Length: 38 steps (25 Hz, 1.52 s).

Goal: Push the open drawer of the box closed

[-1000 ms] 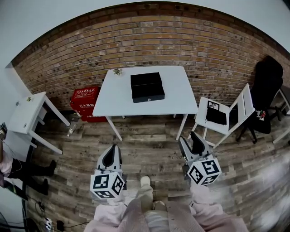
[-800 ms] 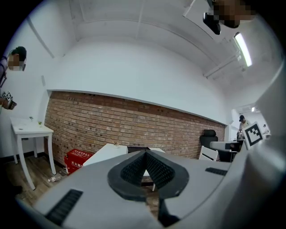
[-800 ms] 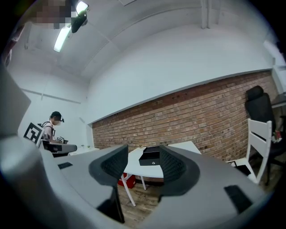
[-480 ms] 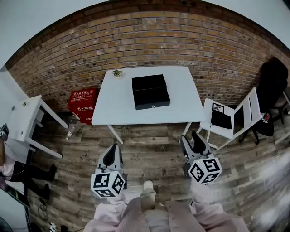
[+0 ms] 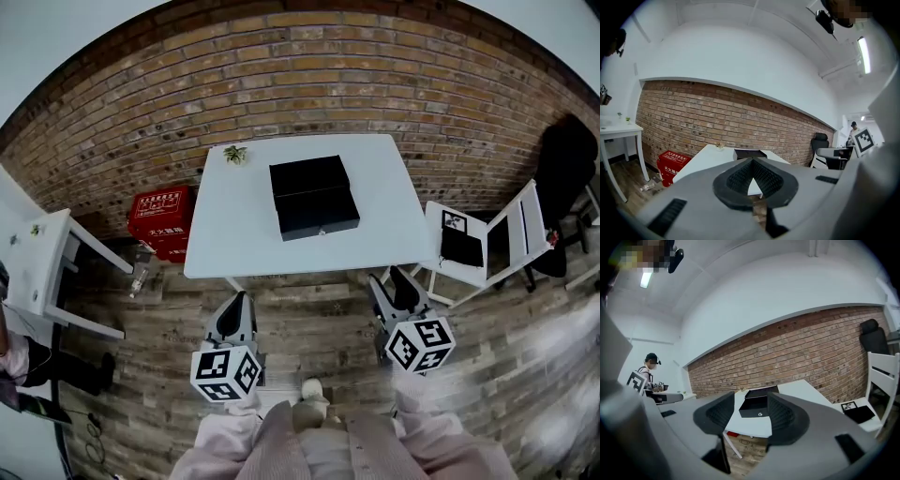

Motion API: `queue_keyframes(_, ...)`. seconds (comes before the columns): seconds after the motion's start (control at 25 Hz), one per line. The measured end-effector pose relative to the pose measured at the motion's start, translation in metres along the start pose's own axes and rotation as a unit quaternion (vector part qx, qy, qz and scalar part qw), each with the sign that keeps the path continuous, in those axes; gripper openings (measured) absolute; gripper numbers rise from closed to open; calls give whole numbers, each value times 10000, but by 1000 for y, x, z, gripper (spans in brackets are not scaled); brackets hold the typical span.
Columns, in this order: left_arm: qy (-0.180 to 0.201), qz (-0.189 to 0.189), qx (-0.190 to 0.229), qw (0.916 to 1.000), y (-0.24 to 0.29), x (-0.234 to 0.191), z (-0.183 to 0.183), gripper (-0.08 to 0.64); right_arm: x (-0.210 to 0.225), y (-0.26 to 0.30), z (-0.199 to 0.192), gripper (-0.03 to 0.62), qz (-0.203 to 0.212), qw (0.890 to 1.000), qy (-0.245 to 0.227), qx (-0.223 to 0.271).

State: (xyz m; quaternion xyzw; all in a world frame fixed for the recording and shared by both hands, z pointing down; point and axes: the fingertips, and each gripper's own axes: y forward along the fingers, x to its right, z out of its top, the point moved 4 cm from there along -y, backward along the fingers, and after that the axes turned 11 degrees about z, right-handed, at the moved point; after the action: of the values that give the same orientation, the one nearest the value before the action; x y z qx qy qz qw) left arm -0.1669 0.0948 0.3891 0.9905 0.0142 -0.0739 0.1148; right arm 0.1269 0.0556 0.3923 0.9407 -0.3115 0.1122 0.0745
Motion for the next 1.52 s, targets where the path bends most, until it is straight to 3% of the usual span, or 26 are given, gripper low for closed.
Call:
queue_keyframes(0.44,67,-278,-390,9988,63,-12,-12,-5,21,54,-16,201,-166,9995,240,-138)
queue_keyframes(0.84,-100,-266,-709,9971,106,-14,-27,-5,45,93,-38,201,-183,9976,439,-508)
queue_keyframes(1.52,-404,-61,-1683,9849,197,-20,-71,-5,79,187,-95,201,242,9820,831,-1679)
